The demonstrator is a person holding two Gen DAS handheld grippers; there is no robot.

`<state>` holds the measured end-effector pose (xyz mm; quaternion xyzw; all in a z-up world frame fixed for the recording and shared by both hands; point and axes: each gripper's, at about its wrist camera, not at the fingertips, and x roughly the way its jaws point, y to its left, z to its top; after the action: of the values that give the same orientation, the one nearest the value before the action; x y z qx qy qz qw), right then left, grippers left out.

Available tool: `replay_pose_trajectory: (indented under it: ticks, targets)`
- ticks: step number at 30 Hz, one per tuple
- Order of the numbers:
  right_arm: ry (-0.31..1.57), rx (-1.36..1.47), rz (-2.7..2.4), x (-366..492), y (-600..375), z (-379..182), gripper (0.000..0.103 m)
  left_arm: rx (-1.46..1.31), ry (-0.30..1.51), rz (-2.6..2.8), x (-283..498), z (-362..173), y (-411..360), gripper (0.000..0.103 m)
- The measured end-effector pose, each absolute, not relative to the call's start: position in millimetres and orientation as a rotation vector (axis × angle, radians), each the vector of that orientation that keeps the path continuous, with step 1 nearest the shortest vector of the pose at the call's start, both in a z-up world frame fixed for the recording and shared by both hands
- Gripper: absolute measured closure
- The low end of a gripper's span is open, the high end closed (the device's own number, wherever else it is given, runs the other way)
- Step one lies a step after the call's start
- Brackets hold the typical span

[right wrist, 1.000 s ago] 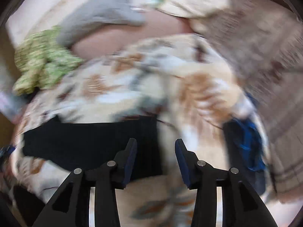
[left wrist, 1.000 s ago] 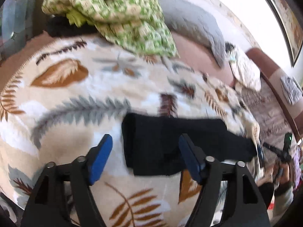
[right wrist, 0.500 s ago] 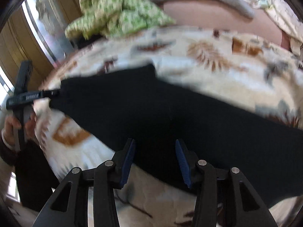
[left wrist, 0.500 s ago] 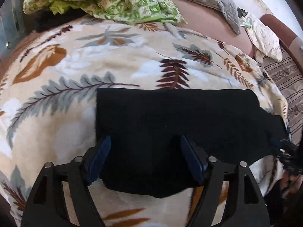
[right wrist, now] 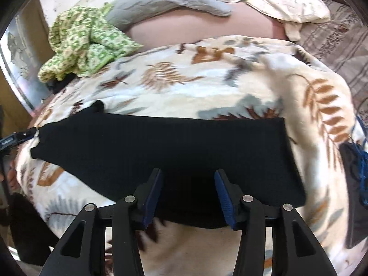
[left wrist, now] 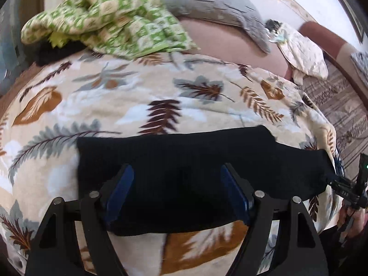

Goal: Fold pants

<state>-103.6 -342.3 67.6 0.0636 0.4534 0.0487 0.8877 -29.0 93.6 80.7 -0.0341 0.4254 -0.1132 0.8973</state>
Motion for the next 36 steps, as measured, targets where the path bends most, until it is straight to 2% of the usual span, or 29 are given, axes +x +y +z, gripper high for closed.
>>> replay_pose_trajectory:
  ticks: [12, 18, 20, 22, 23, 28, 36]
  targets:
    - [0.922, 0.124, 0.062, -110, -348, 67, 0.049, 0.012, 0.835, -0.297, -35, 79, 19, 0.025]
    - [0.921, 0.148, 0.052, -117, -356, 68, 0.049, -0.012, 0.912, -0.393, -23, 65, -19, 0.025]
    - [0.918, 0.16, 0.028, -128, -364, 76, 0.046, -0.025, 0.925, -0.455, -16, 67, -40, 0.025]
    - [0.912, 0.21, 0.006, -142, -376, 80, 0.04, -0.037, 0.93, -0.524, -8, 68, -63, 0.018]
    - [0.911, 0.255, -0.009, -150, -386, 81, 0.039, -0.035, 0.934, -0.549, -5, 68, -73, 0.018]
    - [0.916, 0.446, -0.041, -160, -425, 66, 0.039, 0.021, 1.018, -0.707, 17, 53, -158, 0.018]
    - [0.87, 0.551, 0.014, -138, -431, 46, 0.037, 0.136, 1.069, -0.854, 23, 43, -250, 0.018]
